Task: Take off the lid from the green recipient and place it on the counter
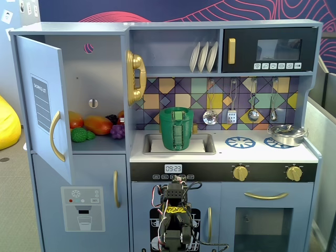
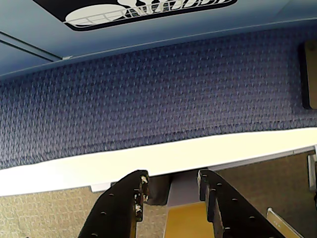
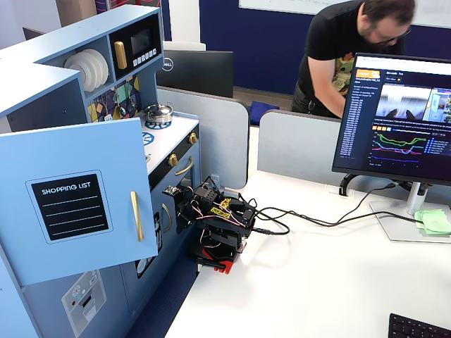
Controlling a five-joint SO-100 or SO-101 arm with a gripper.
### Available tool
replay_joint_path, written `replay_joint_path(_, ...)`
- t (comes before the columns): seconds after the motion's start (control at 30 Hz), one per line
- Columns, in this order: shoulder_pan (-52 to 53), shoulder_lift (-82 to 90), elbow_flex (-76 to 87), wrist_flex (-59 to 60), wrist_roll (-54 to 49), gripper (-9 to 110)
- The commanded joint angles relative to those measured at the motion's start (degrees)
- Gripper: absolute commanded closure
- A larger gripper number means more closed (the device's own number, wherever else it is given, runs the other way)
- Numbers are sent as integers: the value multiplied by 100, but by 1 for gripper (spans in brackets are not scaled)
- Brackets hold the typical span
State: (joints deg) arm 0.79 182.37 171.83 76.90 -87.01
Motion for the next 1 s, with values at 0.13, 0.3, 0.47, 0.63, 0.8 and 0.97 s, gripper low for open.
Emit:
replay_joint_path(0.13,211,-26,-9,1090,53,101)
replay_joint_path(0.3,211,-26,-9,1081,53,101)
replay_joint_path(0.47,773,-220,-457,-237,-308,101)
replay_joint_path(0.63,633,-1670,-3665,-1582,-246,96)
replay_joint_path(0.8,536,-2769,-6346,-2408,-483,77)
replay_joint_path(0.97,501,-2944,-6451,-4140,-765,74)
